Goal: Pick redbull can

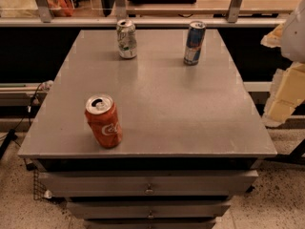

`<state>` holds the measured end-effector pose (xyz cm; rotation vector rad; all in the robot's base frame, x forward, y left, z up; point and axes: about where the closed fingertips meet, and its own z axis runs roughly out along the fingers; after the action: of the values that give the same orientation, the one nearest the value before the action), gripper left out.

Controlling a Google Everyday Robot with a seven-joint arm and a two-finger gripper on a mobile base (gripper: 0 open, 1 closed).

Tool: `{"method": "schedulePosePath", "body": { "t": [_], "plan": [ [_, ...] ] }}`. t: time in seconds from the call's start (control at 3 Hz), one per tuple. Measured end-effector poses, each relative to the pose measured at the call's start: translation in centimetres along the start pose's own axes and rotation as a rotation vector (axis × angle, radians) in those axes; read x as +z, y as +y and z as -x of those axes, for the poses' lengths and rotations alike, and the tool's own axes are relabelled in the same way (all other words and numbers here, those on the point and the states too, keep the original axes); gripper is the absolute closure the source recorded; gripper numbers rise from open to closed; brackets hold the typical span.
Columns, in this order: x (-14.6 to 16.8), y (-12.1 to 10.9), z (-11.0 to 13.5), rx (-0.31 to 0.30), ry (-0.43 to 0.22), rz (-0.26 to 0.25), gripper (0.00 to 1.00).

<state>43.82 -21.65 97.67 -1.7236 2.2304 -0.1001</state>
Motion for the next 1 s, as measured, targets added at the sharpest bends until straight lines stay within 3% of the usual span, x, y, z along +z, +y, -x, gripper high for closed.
{"method": "schedulePosePath", "body": {
  "t": [0.33, 0.67, 1.0],
  "plan": [
    [0.0, 0.0, 0.0, 0.000, -0.001, -0.003, 0.00],
    [1.1, -1.1, 0.7, 0.019, -0.049, -0.018, 0.00],
    [3.8, -3.5, 1.9, 0.058, -0.151, -0.041, 0.00]
  ]
}}
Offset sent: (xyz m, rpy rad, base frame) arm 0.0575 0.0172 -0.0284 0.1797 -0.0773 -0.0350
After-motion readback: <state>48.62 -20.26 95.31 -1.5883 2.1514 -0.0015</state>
